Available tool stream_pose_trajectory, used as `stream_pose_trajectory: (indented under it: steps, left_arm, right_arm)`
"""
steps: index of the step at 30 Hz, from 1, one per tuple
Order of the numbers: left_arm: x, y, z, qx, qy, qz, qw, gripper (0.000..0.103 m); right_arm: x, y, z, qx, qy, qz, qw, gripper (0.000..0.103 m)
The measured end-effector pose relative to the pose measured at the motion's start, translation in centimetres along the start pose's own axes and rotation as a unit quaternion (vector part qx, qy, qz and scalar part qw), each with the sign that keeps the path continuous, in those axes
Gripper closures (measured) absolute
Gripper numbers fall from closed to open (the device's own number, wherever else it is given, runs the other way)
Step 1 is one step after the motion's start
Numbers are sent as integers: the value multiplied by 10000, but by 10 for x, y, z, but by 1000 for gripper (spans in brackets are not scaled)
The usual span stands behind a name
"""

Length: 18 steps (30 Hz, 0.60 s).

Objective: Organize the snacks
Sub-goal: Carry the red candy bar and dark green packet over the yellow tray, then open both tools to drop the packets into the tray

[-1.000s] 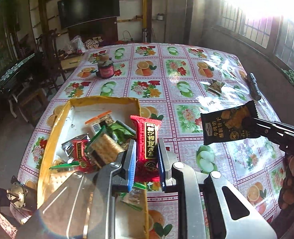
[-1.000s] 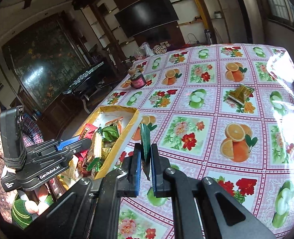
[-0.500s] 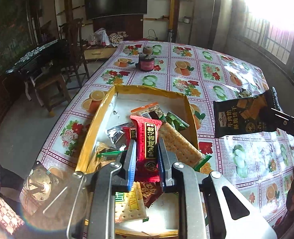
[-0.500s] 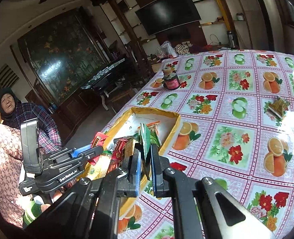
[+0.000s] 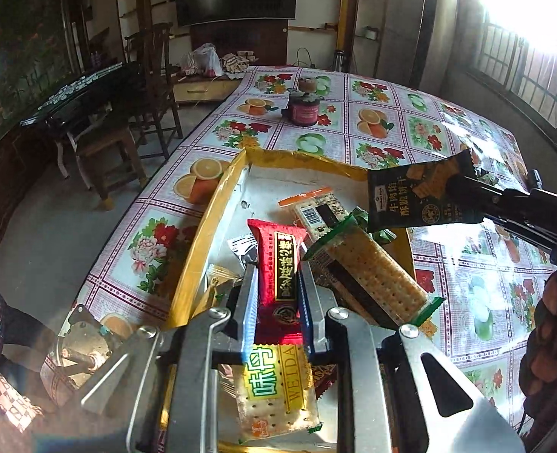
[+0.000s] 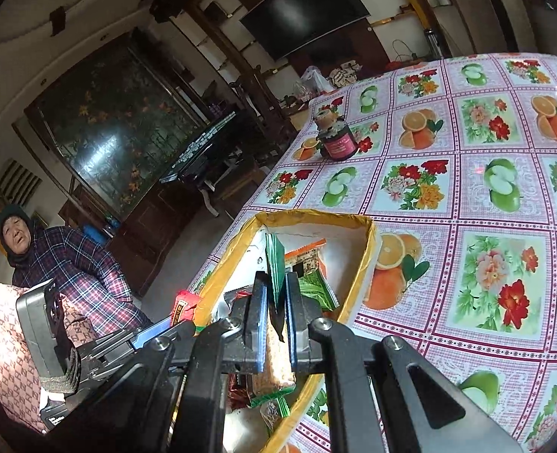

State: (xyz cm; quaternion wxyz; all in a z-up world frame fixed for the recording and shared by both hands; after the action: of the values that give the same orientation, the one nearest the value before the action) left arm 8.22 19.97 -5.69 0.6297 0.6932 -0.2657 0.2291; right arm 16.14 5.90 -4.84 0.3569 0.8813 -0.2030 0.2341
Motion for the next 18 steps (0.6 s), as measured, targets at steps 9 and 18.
stream_pose_trajectory:
  steps: [9, 18]
  left_arm:
    - [-3, -17, -2, 28, 16, -150, 9999, 82]
    - [-2, -24, -3, 34, 37, -185, 9998, 82]
  right_arm:
    - [-2, -27, 10, -52, -86, -235, 9997, 97]
    - [-2, -36, 21, -76, -172, -333, 9993, 97]
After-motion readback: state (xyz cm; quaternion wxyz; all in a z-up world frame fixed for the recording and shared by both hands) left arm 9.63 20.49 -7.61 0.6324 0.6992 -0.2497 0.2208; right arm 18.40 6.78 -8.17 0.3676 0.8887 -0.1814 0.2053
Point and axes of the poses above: each gripper's, at about its wrist camera, not at the fingertips, and y roughly against the way its jaws point, z to its right, x to its top, the point moved 7 cm from there along -y, roughly the way its jaws point, and after that the axes turned 11 degrees about -y, right-handed, at the moved point
